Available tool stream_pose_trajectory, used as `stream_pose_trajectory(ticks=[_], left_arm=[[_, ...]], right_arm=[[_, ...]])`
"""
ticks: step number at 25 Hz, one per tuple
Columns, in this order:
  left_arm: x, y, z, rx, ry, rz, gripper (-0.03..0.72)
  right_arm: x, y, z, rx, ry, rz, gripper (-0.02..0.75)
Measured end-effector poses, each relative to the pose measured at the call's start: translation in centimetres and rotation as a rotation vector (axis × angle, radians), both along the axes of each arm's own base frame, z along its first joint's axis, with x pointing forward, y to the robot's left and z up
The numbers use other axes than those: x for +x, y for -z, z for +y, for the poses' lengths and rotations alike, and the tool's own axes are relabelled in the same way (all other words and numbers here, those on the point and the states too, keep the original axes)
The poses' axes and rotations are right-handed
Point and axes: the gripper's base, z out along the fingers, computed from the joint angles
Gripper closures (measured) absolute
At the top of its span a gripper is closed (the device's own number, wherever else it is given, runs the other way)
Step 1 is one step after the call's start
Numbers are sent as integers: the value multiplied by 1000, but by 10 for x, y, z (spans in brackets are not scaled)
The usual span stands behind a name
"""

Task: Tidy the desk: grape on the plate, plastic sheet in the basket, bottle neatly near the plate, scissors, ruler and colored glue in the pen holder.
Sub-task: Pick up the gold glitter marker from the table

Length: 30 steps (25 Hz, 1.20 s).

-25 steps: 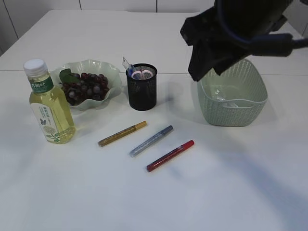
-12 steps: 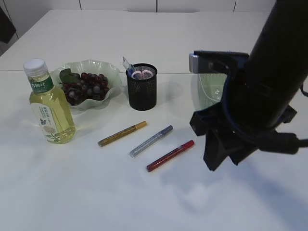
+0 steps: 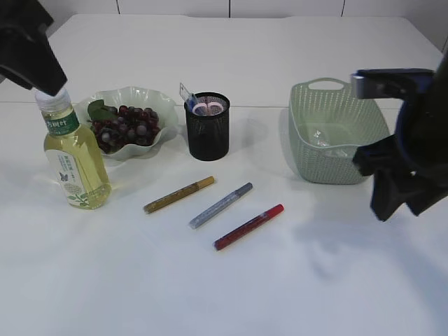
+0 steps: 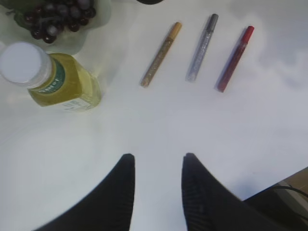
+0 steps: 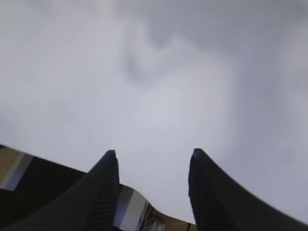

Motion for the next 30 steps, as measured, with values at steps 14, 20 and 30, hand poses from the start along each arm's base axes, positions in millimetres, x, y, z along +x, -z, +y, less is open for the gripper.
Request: stream_pose_trajectory(ticks=[14, 20, 30], left_arm=[[50, 75, -35, 62, 185, 168, 445], [81, 113, -51, 110, 251, 223, 445], [130, 177, -75, 174, 346, 287, 445]], right_arm=[[18, 0, -111, -43, 376, -8, 360], [18, 0, -110, -31, 379, -6, 360], [18, 0, -110, -30, 380, -8, 360]])
